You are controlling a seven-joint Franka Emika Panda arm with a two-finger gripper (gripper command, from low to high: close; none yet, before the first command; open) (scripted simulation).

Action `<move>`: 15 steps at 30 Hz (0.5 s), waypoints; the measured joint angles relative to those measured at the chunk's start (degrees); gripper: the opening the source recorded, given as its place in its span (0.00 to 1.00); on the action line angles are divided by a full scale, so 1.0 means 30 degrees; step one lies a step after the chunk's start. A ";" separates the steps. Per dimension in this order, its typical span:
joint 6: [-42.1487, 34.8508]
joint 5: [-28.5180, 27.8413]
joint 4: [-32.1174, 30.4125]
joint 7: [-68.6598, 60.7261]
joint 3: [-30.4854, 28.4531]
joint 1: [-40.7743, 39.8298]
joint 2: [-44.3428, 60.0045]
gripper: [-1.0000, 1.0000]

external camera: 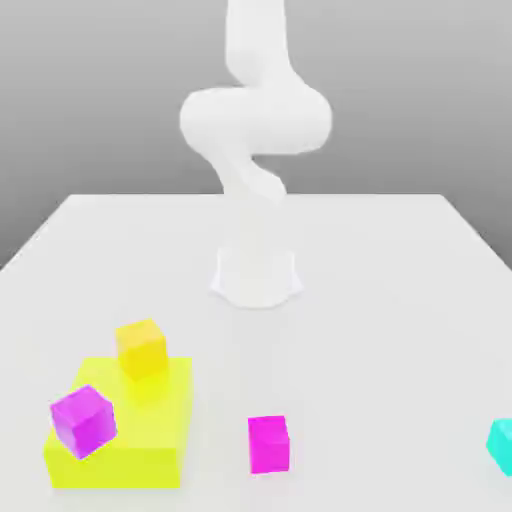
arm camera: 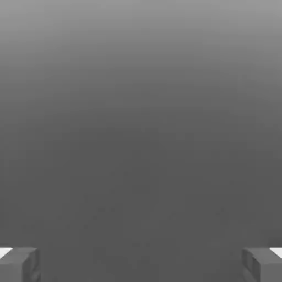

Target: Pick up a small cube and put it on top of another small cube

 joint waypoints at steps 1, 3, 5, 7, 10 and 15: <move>0.0412 0.0019 -0.0308 -0.0075 -0.0008 0.0038 0.0752 0.50; 0.1195 0.0044 -0.0892 -0.0209 -0.0033 0.0121 0.2183 0.50; 0.1957 0.0067 -0.1462 -0.0337 -0.0058 0.0207 0.3579 0.50; 0.2718 0.0088 -0.2030 -0.0461 -0.0064 0.0272 0.4966 0.50; 0.3856 0.0114 -0.2879 -0.0654 -0.0101 0.0400 0.7044 0.50; 0.5751 0.0164 -0.4294 -0.0972 -0.0060 0.0512 1.0505 0.50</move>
